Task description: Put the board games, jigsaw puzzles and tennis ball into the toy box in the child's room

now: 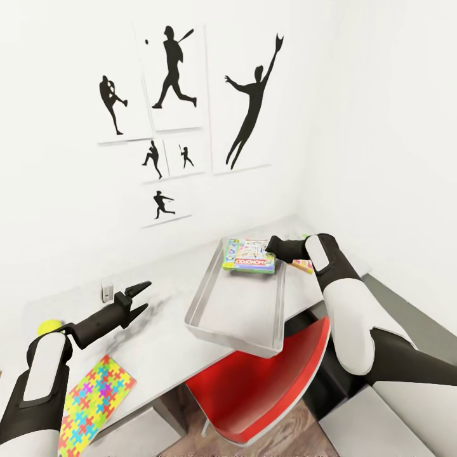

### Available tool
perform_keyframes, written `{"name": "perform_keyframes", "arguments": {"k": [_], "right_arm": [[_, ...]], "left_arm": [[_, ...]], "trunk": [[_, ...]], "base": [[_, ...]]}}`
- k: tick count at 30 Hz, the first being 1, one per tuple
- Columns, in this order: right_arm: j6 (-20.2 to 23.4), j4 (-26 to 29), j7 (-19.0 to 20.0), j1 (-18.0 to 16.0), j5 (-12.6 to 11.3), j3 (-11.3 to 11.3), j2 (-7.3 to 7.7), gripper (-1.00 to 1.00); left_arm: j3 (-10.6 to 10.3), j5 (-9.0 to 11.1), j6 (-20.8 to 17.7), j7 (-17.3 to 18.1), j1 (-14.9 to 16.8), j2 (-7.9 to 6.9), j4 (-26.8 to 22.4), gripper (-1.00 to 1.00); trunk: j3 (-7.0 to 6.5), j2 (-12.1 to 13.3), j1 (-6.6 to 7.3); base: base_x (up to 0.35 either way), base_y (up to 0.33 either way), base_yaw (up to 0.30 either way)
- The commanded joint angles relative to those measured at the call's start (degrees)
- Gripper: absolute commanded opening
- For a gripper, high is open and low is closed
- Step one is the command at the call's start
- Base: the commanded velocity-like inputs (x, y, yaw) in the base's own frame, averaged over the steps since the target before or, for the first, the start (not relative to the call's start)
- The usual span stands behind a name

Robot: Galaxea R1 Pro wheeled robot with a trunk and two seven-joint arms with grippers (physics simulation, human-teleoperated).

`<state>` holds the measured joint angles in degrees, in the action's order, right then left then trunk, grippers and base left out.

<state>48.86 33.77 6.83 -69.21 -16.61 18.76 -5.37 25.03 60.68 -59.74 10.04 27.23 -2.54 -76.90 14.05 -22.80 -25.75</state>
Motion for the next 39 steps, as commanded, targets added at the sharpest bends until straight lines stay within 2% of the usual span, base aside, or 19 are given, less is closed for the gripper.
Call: {"name": "perform_keyframes", "arguments": {"k": [1, 18, 39], "right_arm": [[0.3, 0.0, 0.5, -0.1, 0.5, 0.5, -0.08, -1.0], [0.2, 0.1, 0.5, 0.0, 0.4, 0.5, -0.31, -1.0], [0.1, 2.0, 0.5, -0.1, 0.5, 0.4, -0.18, -1.0]], "left_arm": [[0.1, -0.6, -0.3, 0.6, 0.1, 0.01, 0.0, 1.0], [0.1, -0.6, -0.3, 0.6, 0.0, -0.15, 0.0, 1.0], [0.1, -0.6, -0.3, 0.6, 0.0, -0.43, 0.0, 1.0]], "trunk": [[0.21, -0.1, -0.03], [1.73, -0.1, -0.03], [2.32, -0.1, -0.03]], "base": [[0.0, 0.0, 0.0], [0.0, 0.0, 0.0], [0.0, 0.0, 0.0]]}}
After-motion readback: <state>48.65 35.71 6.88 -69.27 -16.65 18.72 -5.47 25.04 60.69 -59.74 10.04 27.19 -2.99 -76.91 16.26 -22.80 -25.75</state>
